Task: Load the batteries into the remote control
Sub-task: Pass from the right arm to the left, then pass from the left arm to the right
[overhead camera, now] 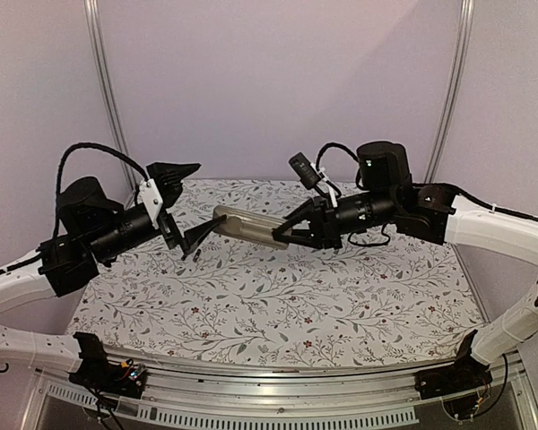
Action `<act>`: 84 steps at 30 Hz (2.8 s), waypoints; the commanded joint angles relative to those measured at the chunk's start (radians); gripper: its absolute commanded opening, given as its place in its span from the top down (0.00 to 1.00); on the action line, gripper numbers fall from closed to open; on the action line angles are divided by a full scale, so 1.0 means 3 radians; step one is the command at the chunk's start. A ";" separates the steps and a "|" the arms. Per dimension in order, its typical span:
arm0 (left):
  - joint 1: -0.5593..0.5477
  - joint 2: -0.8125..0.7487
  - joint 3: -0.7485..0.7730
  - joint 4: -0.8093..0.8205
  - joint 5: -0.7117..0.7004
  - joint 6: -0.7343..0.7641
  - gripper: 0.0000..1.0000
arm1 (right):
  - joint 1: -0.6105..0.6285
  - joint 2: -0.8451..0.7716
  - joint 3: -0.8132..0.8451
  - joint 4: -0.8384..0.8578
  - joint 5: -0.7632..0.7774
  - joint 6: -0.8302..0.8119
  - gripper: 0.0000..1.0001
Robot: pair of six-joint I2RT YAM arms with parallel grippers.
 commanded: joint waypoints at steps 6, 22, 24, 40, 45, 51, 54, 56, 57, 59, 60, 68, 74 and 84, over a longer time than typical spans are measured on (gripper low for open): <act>0.0362 0.0244 -0.0004 0.1087 0.0935 -0.2020 0.02 | 0.0015 -0.0477 -0.0566 0.1662 0.0186 0.0313 1.00; 0.0179 0.0789 0.0165 0.1946 0.1395 -0.3226 0.43 | 0.0016 -0.0474 -0.0606 0.1964 0.0027 0.0322 1.00; 0.0166 0.0810 0.0182 0.2010 0.1399 -0.3245 0.49 | 0.0014 -0.0474 -0.0623 0.1961 0.0018 0.0327 1.00; 0.0045 0.0822 0.0256 0.1880 0.1343 -0.3087 1.00 | 0.0014 -0.0506 -0.0593 0.1776 0.0099 0.0261 0.77; 0.0036 0.0808 0.0490 0.1150 0.1015 -0.2724 1.00 | 0.0016 -0.0600 -0.0363 0.0824 0.0403 -0.0157 0.01; 0.0024 0.0928 0.0847 0.0306 0.1172 -0.2180 1.00 | 0.0014 -0.0577 0.0099 -0.0312 0.0573 -0.0731 0.01; 0.0020 0.0982 0.0971 0.0013 0.1221 -0.2032 1.00 | 0.0015 -0.0453 0.0290 -0.0599 0.0682 -0.0898 0.10; 0.0024 0.1011 0.1024 -0.0105 0.1228 -0.1954 1.00 | 0.0018 -0.0385 0.0365 -0.0672 0.0679 -0.0967 0.20; 0.0024 0.1022 0.1047 -0.0148 0.1234 -0.1934 1.00 | 0.0022 -0.0338 0.0398 -0.0687 0.0653 -0.1004 0.23; 0.0015 0.1043 0.1059 -0.0191 0.1276 -0.1931 1.00 | 0.0047 -0.0269 0.0445 -0.0699 0.0607 -0.1046 0.30; 0.0017 0.1053 0.1059 -0.0195 0.1314 -0.1931 1.00 | 0.0065 -0.0242 0.0474 -0.0700 0.0596 -0.1081 0.32; -0.0014 0.1171 0.1128 -0.0364 0.1442 -0.1850 1.00 | 0.0116 0.0090 0.0705 -0.0714 0.0351 -0.1154 0.49; -0.0011 0.1146 0.1095 -0.0349 0.1471 -0.1829 1.00 | 0.0121 0.0171 0.0687 -0.0673 0.0150 -0.1140 0.82; -0.0013 0.0992 0.0922 -0.0132 0.1337 -0.1825 0.14 | 0.0117 0.0152 0.0601 -0.0412 0.0085 -0.0867 0.98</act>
